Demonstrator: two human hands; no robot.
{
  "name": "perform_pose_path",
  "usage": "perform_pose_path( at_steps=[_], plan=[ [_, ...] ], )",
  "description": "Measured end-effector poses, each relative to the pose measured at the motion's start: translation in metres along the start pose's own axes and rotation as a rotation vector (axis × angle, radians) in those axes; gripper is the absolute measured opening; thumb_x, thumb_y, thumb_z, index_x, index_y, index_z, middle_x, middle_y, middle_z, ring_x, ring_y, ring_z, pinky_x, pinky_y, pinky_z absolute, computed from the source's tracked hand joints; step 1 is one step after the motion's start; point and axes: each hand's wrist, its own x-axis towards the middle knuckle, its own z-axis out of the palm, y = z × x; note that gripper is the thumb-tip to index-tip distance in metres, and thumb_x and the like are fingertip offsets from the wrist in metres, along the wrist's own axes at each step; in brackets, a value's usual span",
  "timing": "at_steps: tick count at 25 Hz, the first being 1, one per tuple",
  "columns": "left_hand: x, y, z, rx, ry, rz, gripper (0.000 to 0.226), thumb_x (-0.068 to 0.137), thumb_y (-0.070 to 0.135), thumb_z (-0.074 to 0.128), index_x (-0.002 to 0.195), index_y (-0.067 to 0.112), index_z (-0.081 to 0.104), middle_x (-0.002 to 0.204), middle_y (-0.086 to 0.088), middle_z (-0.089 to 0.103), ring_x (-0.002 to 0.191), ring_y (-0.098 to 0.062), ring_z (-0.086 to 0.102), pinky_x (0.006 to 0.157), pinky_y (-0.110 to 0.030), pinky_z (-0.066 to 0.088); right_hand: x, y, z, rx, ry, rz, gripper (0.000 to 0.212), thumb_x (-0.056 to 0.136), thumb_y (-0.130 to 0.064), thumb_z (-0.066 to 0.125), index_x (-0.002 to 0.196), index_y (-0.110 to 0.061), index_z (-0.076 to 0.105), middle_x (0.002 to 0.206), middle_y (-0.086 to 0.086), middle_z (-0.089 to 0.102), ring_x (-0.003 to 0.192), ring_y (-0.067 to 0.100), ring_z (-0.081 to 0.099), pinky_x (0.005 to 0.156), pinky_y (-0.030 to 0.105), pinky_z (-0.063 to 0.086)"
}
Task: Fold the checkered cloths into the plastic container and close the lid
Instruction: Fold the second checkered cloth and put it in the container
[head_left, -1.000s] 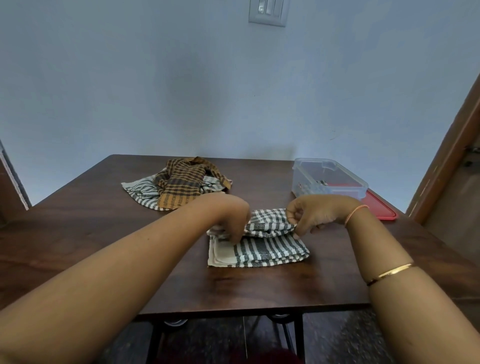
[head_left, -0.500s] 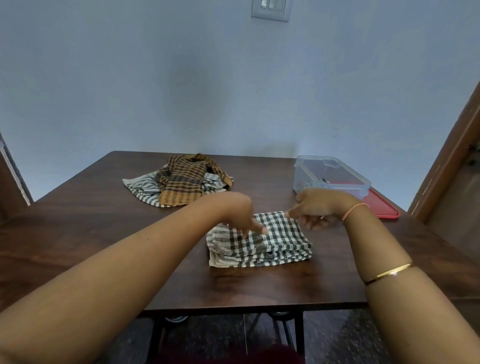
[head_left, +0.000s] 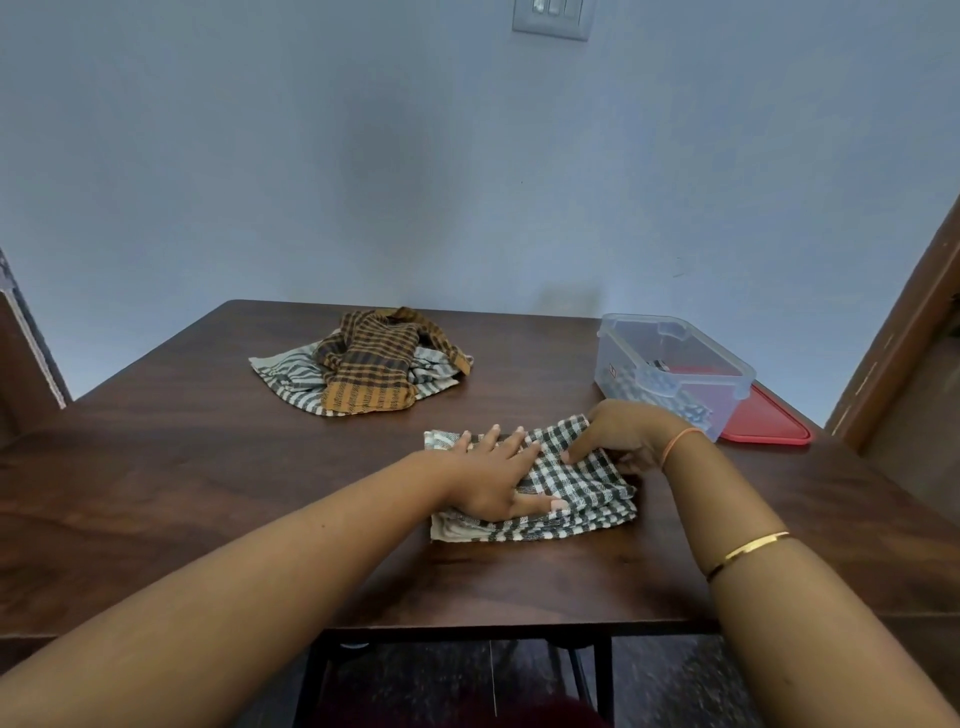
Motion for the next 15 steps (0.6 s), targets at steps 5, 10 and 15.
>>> perform_pose_path(
  at_steps=[5,10,15],
  plan=[
    [0.002,0.009,0.003,-0.019,0.3,-0.176,0.089,0.086,0.07,0.032,0.15,0.01,0.012,0.159,-0.014,0.001,0.146,-0.035,-0.003,0.118,-0.052,0.004,0.004,-0.009,-0.007,-0.088,0.227,-0.13,0.011,0.085,-0.01,0.06,0.093,-0.004,0.055,0.091,0.01,0.058,0.083,0.023,0.058,0.069,0.029,0.049],
    [0.005,0.012,0.011,-0.083,0.196,-0.252,0.091,0.077,0.081,0.03,0.15,0.03,0.007,0.16,-0.007,-0.001,0.146,-0.034,-0.009,0.114,-0.06,-0.005,0.0,-0.027,-0.002,-0.28,0.465,-0.272,0.028,0.081,-0.021,0.062,0.066,-0.018,0.039,0.067,-0.001,0.046,0.077,0.023,0.051,0.053,0.027,0.032],
    [0.007,0.009,0.015,-0.172,0.192,-0.243,0.098,0.073,0.084,0.031,0.15,0.032,-0.002,0.159,-0.008,-0.01,0.143,-0.035,-0.02,0.115,-0.056,-0.01,0.0,-0.052,0.019,-0.349,0.424,-0.364,0.024,0.077,-0.019,0.066,0.094,-0.001,0.069,0.087,0.014,0.069,0.077,0.024,0.06,0.065,0.029,0.044]
  ],
)
